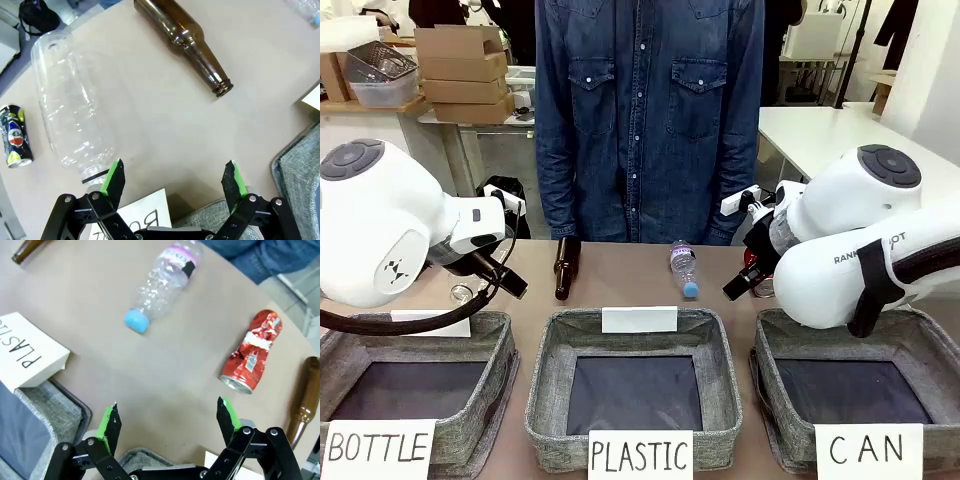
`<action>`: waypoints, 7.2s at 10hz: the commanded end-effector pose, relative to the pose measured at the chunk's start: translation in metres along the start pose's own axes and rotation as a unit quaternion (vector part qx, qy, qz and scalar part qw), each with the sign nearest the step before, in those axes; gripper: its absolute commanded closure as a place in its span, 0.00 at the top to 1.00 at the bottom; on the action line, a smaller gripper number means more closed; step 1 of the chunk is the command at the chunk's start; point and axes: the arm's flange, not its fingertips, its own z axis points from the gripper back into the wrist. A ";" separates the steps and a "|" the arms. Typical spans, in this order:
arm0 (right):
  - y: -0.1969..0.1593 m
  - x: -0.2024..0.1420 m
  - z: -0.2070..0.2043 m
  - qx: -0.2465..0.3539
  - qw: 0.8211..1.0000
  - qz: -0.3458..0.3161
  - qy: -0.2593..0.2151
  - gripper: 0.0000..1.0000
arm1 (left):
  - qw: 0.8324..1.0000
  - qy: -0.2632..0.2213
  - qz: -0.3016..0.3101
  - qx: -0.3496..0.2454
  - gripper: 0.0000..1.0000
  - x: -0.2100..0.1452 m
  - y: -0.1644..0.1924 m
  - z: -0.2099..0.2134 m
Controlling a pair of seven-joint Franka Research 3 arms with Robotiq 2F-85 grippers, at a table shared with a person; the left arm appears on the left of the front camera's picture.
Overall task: Sort the can waste into the basket.
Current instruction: Pick up the can waste from the table and place it in the right Fabric basket.
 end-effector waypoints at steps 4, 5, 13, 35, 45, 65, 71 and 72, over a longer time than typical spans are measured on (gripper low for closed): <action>0.000 0.000 0.000 0.000 1.000 0.000 0.000 1.00 | 1.000 0.000 0.000 0.000 1.00 0.000 0.000 0.000; 0.000 0.000 0.000 0.000 1.000 0.000 0.000 1.00 | 1.000 0.000 0.000 0.000 1.00 0.000 0.000 0.000; -0.012 -0.009 0.043 0.063 0.998 0.009 -0.023 1.00 | 1.000 0.008 -0.009 -0.010 1.00 0.001 0.001 0.027; -0.227 -0.181 0.125 0.477 0.747 -0.442 -0.136 1.00 | 0.795 -0.203 0.437 -0.368 1.00 -0.132 0.193 0.164; -0.195 -0.059 0.133 0.105 0.944 -0.307 -0.061 1.00 | 0.795 -0.203 0.437 -0.368 1.00 -0.132 0.193 0.164; -0.195 0.108 -0.114 0.065 0.918 -0.269 0.285 1.00 | 0.795 -0.203 0.437 -0.368 1.00 -0.132 0.193 0.164; -0.191 0.105 -0.154 0.042 0.902 -0.272 0.334 0.72 | 0.795 -0.203 0.437 -0.368 1.00 -0.132 0.193 0.164; -0.190 0.104 -0.152 0.044 0.903 -0.269 0.332 0.42 | 0.795 -0.203 0.437 -0.368 1.00 -0.132 0.193 0.164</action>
